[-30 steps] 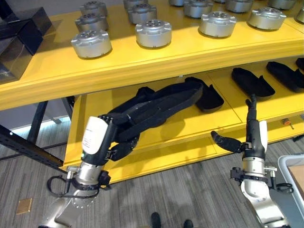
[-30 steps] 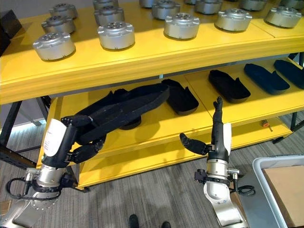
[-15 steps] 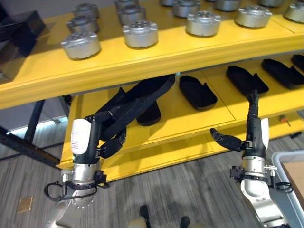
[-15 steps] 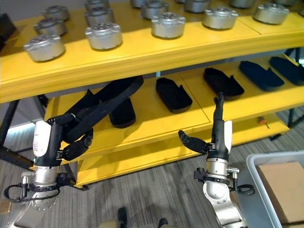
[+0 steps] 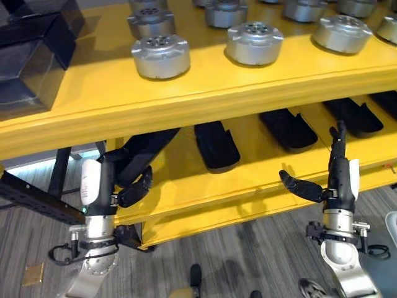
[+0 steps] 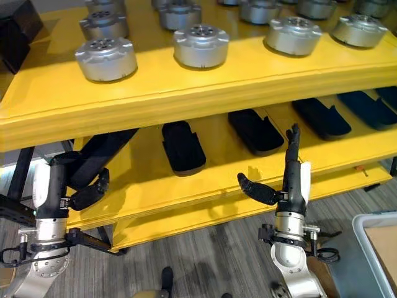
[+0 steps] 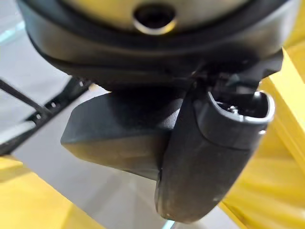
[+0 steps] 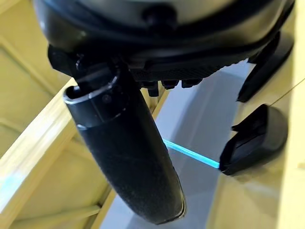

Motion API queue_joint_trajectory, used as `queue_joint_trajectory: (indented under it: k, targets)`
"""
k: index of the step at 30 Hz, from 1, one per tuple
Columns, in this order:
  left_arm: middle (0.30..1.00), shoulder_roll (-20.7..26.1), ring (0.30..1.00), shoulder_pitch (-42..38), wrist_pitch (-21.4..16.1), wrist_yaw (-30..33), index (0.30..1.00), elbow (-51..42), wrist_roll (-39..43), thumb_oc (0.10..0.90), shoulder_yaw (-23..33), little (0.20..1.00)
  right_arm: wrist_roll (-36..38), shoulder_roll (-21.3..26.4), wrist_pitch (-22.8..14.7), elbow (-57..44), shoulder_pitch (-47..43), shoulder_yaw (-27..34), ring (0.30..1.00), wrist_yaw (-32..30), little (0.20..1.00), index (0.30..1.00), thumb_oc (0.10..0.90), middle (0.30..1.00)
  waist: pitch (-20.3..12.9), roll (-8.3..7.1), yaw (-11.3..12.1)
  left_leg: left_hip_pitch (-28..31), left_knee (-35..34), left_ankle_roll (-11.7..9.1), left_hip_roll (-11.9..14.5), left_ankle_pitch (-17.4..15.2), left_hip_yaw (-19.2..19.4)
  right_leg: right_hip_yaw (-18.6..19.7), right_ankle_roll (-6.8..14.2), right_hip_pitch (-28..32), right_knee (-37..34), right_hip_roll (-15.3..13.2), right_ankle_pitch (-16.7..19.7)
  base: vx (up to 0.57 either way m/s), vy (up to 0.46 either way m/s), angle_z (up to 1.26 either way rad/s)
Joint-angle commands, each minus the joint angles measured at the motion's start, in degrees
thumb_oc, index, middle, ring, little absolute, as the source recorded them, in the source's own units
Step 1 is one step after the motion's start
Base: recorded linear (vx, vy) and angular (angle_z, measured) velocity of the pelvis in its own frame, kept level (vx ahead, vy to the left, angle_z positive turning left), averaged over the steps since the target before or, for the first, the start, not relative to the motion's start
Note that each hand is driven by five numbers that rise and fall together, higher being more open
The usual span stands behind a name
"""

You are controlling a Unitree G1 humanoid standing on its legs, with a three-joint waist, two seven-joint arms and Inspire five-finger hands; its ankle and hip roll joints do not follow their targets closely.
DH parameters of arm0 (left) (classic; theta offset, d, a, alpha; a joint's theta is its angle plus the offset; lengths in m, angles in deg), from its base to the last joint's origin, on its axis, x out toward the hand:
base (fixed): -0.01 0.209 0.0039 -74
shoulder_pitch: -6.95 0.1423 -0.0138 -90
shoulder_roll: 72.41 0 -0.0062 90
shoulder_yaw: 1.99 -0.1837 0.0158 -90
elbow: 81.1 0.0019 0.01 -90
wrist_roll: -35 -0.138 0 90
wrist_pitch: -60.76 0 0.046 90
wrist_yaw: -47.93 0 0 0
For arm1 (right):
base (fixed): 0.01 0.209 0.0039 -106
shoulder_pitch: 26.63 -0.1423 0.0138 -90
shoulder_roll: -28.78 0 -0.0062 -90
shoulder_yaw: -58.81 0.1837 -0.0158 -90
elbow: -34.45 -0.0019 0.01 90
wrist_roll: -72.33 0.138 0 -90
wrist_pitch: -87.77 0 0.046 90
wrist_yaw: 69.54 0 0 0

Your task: Move parts from the plastic box to the shelf.

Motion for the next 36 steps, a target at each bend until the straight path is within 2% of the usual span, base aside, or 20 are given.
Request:
queue_joint_trajectory:
  k: [1, 4, 9, 12, 18, 24, 27, 36]
  targets:
    - [0.300, -1.43, 0.300, -4.98, -4.67, 3.26, 0.300, -3.30, 5.10, 0.400, 4.61, 0.300, -1.83, 2.42, -3.05, -4.16, -4.79, 3.62, 1.000, -4.01, 1.000, 1.000, 0.900, 1.000, -5.62, 0.03, -0.62, 4.91, -0.06, -2.34, 4.25, -8.72, 1.50, -2.12, -3.87, -5.23, 2.49, 4.64, 0.46, 0.02, 0.044, -0.03]
    - [0.300, -2.77, 0.300, -5.61, -4.30, 1.48, 0.300, -1.08, 11.35, 0.400, 4.95, 0.300, -2.23, 2.27, -2.56, -3.62, -4.93, 3.38, 1.000, -4.52, 1.000, 1.000, 0.900, 1.000, -5.84, -0.37, -0.71, 5.19, -0.18, -2.13, 4.23, -8.96, 2.06, -2.07, -3.59, -5.18, 2.16, 4.48, 0.73, 0.01, 0.018, -0.05]
    - [0.300, -4.52, 0.300, -8.07, -0.41, -1.90, 0.300, 3.17, 16.55, 0.400, 3.36, 0.300, -1.89, 2.43, -1.54, -2.77, -5.77, 2.65, 1.000, -4.23, 1.000, 1.000, 0.900, 1.000, -6.06, -0.81, -1.26, 5.58, -0.38, -1.92, 4.38, -9.20, 2.82, -1.85, -3.27, -5.32, 1.94, 4.32, 1.08, -0.01, -0.001, -0.07]
    - [0.300, -6.58, 0.300, -9.95, 1.30, -3.86, 0.300, 6.68, 22.90, 0.400, 1.48, 0.300, -2.11, 2.34, -1.01, -2.18, -6.51, 1.75, 1.000, -4.91, 1.000, 1.000, 0.900, 1.000, -6.23, -1.01, -1.65, 5.86, -0.38, -1.75, 4.45, -9.41, 3.31, -1.76, -3.14, -5.25, 1.61, 4.28, 1.37, 0.00, -0.004, -0.01]
    - [0.300, -11.88, 0.300, -15.19, 4.93, -1.63, 0.300, 19.12, 30.45, 0.400, -1.41, 0.300, -2.02, 2.27, -0.47, -1.10, -7.84, 0.69, 1.000, -5.05, 1.000, 1.000, 0.900, 1.000, -6.91, -1.21, -3.24, 6.61, -0.38, -1.73, 4.92, -9.64, 4.81, -1.21, -2.82, -5.11, 0.74, 4.28, 2.02, 0.01, -0.023, -0.06]
    - [0.300, -13.73, 0.300, -19.28, 6.50, 2.31, 0.300, 28.35, 28.65, 0.400, -1.72, 0.300, -1.79, 2.36, -0.61, -0.43, -8.24, -0.10, 1.000, -4.26, 1.000, 1.000, 0.900, 1.000, -7.11, -1.05, -4.69, 7.14, -0.38, -1.77, 5.36, -9.59, 5.90, -0.56, -2.73, -5.36, 0.75, 4.48, 2.05, 0.01, -0.008, -0.10]
    - [0.300, -13.92, 0.300, -21.07, 6.04, 3.29, 0.300, 33.59, 29.57, 0.400, -1.44, 0.300, -1.48, 2.70, -0.84, 0.14, -8.48, -0.62, 1.000, -3.96, 1.000, 1.000, 0.900, 1.000, -7.05, -0.93, -5.41, 7.43, -0.38, -1.79, 5.48, -9.56, 6.39, -0.23, -2.62, -5.35, 0.73, 4.49, 2.03, 0.02, 0.006, -0.17]
    - [0.300, -13.97, 0.300, -24.63, 9.66, 7.67, 0.300, 42.92, 27.05, 0.400, -1.09, 0.300, -2.28, 2.62, -0.84, 1.11, -8.90, -1.96, 1.000, -3.09, 1.000, 1.000, 0.900, 1.000, -6.58, -0.87, -6.77, 8.01, -0.38, -1.64, 5.69, -9.64, 7.36, 0.47, -2.43, -5.56, 1.00, 4.54, 2.00, 0.01, 0.007, -0.04]
